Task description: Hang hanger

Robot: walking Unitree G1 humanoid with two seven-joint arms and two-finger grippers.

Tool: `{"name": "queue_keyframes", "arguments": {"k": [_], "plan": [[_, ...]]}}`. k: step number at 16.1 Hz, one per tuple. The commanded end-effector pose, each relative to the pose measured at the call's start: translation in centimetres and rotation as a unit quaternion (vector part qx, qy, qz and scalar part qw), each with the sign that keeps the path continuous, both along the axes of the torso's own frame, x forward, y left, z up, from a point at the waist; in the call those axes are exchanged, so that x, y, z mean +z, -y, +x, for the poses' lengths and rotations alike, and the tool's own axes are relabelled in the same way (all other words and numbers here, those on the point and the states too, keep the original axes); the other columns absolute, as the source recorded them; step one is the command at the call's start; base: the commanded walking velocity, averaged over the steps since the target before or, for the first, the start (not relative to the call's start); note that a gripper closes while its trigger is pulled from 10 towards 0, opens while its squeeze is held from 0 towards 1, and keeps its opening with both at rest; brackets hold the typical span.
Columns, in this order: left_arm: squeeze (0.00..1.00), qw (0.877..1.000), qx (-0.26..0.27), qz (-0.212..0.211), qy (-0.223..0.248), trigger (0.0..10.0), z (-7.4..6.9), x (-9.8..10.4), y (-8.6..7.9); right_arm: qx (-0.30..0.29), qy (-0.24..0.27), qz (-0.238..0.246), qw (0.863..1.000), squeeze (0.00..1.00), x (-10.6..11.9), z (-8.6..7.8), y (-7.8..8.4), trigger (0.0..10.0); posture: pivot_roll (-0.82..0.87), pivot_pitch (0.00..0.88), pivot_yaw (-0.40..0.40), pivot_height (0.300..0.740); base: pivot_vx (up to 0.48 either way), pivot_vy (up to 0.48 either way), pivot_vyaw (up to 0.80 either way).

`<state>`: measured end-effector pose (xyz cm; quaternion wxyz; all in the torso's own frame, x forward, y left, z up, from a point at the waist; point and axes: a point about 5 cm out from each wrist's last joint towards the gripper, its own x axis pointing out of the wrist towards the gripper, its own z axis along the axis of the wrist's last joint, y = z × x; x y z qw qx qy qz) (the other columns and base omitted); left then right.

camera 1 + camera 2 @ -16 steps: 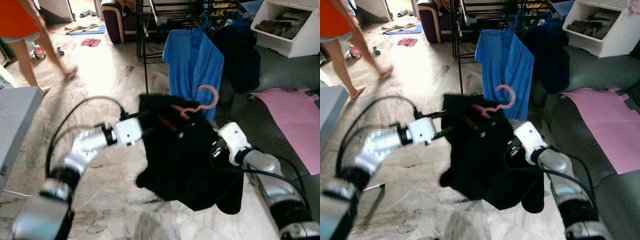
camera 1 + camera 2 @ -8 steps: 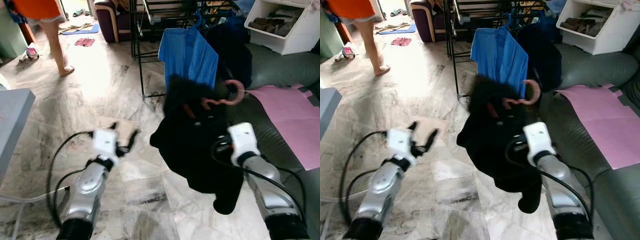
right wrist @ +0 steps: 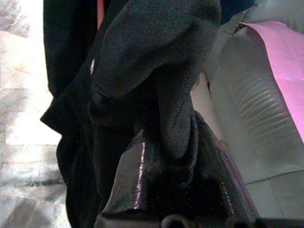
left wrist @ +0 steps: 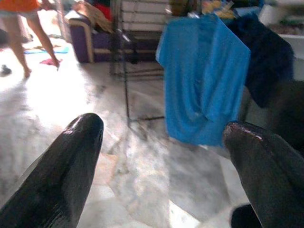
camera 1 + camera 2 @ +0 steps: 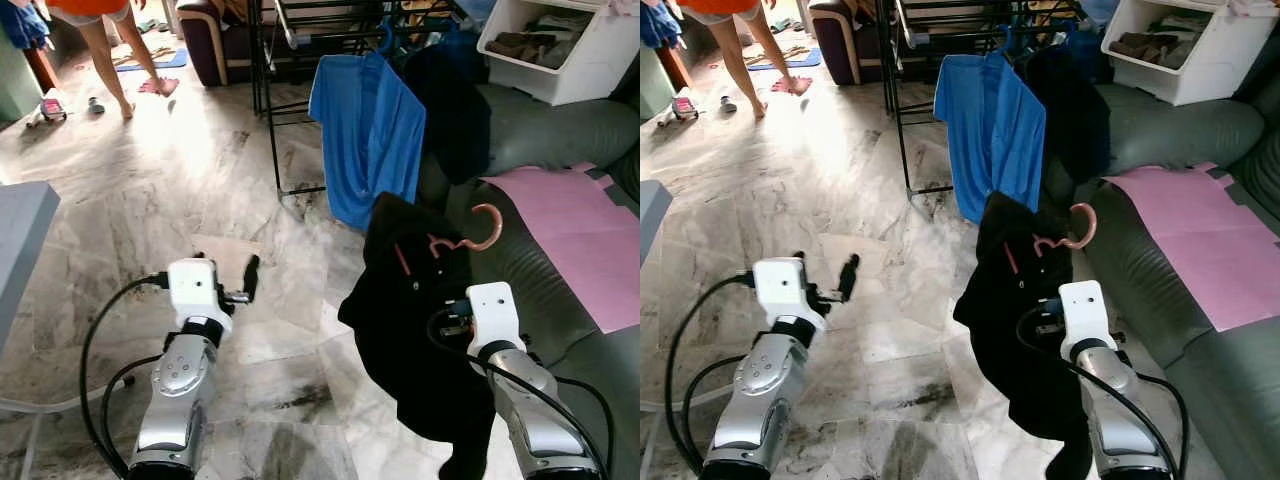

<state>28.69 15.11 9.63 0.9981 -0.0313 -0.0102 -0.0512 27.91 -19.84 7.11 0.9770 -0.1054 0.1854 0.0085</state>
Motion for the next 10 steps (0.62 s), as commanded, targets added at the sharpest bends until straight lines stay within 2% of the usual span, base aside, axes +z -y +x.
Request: {"name": "queue_keyframes", "arguments": {"k": [1,3,5,10], "plan": [[0.0,1.0,0.0,0.005,0.0,10.0,-0.11,0.27,-0.19,0.001,0.031,-0.002,1.0,0.0,1.46,0.46,-0.41,10.0,-0.06,0.041,0.004,0.74,0.0,0.0,0.0],[0.0,1.0,-0.004,0.004,0.0,10.0,0.13,0.69,0.0,-0.007,0.043,-0.006,0.999,0.0,1.98,0.69,-0.38,10.0,-0.06,0.04,0.008,0.74,0.0,0.0,0.0],[0.0,1.0,-0.009,0.008,0.003,10.0,0.25,0.98,0.18,-0.015,0.044,-0.01,0.999,0.0,2.16,0.74,-0.21,10.0,-0.06,0.041,0.007,0.74,0.0,0.0,0.48],[0.0,1.0,-0.015,0.004,-0.003,10.0,0.15,0.93,0.54,-0.013,0.042,-0.006,0.999,0.0,2.28,1.07,-0.35,10.0,-0.06,0.042,0.001,0.74,0.354,0.0,0.49]]}}
